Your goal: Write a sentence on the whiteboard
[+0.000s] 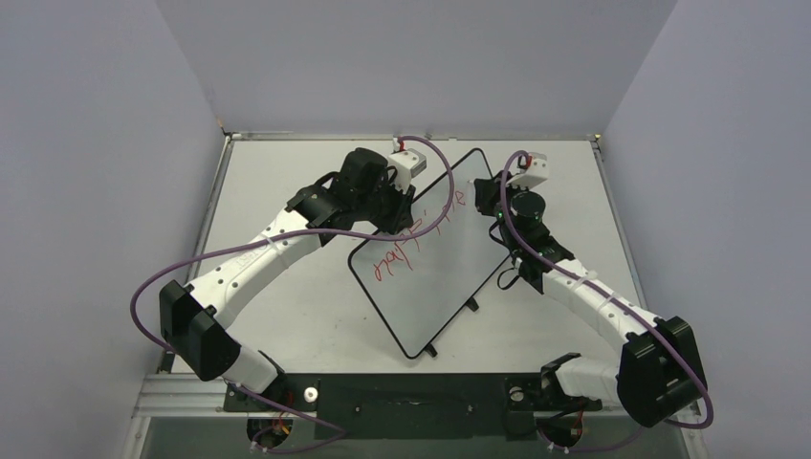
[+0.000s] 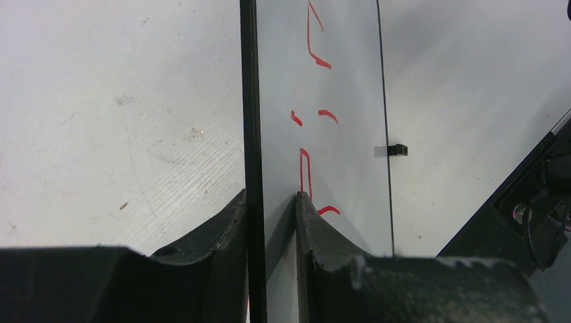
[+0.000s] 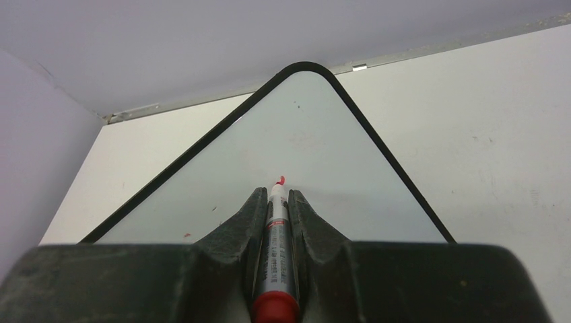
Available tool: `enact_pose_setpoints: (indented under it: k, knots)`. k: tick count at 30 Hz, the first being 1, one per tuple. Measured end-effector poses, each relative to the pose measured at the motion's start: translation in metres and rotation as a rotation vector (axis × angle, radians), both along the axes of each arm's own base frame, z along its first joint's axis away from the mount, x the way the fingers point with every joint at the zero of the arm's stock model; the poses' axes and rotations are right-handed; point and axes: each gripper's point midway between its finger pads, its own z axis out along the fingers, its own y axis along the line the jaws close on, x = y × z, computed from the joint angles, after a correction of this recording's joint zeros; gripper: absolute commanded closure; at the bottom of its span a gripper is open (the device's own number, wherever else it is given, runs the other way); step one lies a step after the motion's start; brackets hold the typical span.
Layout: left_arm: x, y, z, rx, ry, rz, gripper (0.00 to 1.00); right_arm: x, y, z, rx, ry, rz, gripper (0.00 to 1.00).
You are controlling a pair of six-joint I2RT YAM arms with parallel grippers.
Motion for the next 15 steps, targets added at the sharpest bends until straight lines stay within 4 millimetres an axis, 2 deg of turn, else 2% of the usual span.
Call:
enact_pose_setpoints:
  k: [15]
  knots:
    - [0.0005, 0.0008, -0.0003, 0.003, -0.001, 0.005, 1.00, -0.0046, 0.0054, -0.0061, 0.023, 0.006, 0.032, 1.00]
